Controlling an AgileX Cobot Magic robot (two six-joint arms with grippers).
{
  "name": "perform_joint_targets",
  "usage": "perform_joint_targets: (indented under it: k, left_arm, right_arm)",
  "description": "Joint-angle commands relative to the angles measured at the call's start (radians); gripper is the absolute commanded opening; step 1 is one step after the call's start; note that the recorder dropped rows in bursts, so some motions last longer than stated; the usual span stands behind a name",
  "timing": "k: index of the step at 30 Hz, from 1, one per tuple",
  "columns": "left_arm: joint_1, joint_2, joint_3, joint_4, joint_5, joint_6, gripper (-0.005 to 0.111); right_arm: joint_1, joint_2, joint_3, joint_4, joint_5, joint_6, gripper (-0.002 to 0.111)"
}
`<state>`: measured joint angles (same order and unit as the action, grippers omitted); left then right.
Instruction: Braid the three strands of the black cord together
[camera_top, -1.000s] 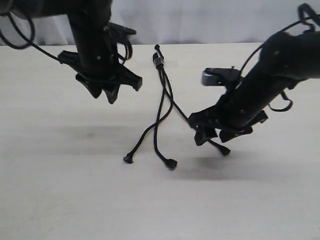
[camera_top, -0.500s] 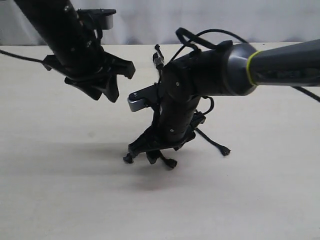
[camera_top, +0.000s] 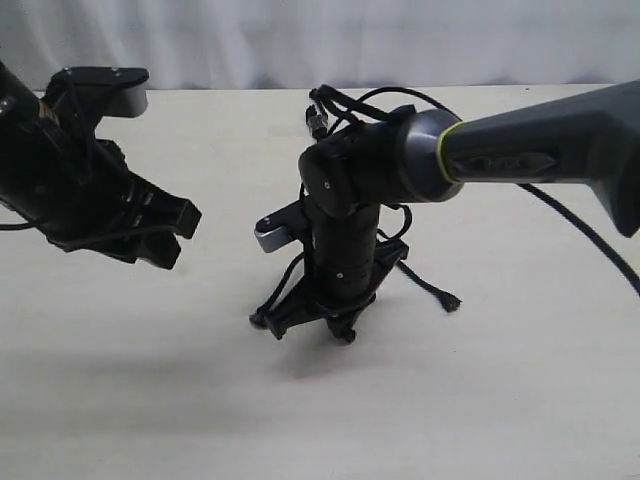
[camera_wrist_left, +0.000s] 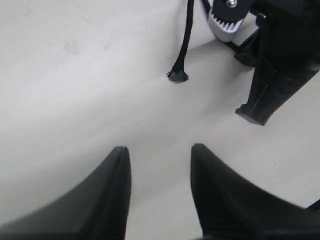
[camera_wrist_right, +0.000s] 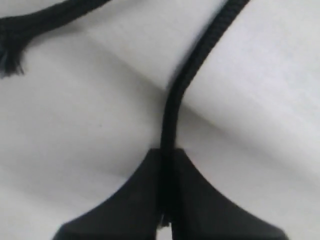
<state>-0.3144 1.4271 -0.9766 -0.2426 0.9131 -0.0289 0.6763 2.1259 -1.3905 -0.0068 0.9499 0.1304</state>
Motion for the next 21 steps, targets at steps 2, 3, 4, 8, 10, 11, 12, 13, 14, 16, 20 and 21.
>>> perform_joint_targets:
  k: [2, 3, 4, 8, 10, 11, 12, 13, 14, 16, 20, 21]
  left_arm:
    - [-0.001, -0.007, 0.069, -0.082, -0.077, 0.003, 0.037]
    - [-0.001, -0.007, 0.074, -0.093, -0.087, 0.003, 0.037]
    - [-0.001, -0.007, 0.076, -0.093, -0.090, 0.003, 0.037]
    - [-0.001, -0.007, 0.075, -0.093, -0.083, 0.003, 0.037]
    - [-0.001, -0.007, 0.075, -0.092, -0.099, 0.003, 0.037]
    - [-0.001, -0.007, 0.075, -0.092, -0.107, 0.003, 0.037]
    - [-0.001, -0.007, 0.075, -0.092, -0.115, 0.003, 0.037]
    - [-0.001, -0.007, 0.075, -0.092, -0.120, 0.003, 0.037]
    - [-0.001, -0.007, 0.075, -0.092, -0.125, 0.003, 0.037]
    - [-0.001, -0.007, 0.075, -0.092, -0.127, 0.003, 0.037]
    - [-0.001, -0.007, 0.075, -0.091, -0.114, 0.003, 0.037]
    - [-0.001, -0.007, 0.075, -0.091, -0.114, 0.003, 0.037]
  right_arm:
    - [-0.004, -0.076, -0.028, -0.249, 0.157, -0.137, 0.004]
    - [-0.017, -0.081, -0.028, -0.299, 0.155, -0.130, 0.004]
    - [-0.038, -0.081, -0.028, -0.335, 0.141, -0.130, 0.004]
    - [-0.148, -0.059, -0.028, -0.325, 0.044, -0.138, 0.004]
    - [-0.210, -0.045, -0.028, -0.306, -0.003, -0.138, 0.004]
    - [-0.226, -0.035, -0.028, -0.293, -0.011, -0.138, 0.004]
    - [-0.243, -0.026, -0.028, -0.275, -0.018, -0.140, 0.004]
    - [-0.258, -0.015, -0.028, -0.262, -0.022, -0.151, 0.004]
    - [-0.266, -0.006, -0.028, -0.251, -0.022, -0.168, 0.004]
    - [-0.280, 0.017, -0.028, -0.238, -0.009, -0.217, 0.004]
    - [-0.278, 0.035, -0.010, -0.192, 0.020, -0.236, 0.004]
    - [-0.275, 0.035, -0.002, -0.140, 0.024, -0.261, 0.004]
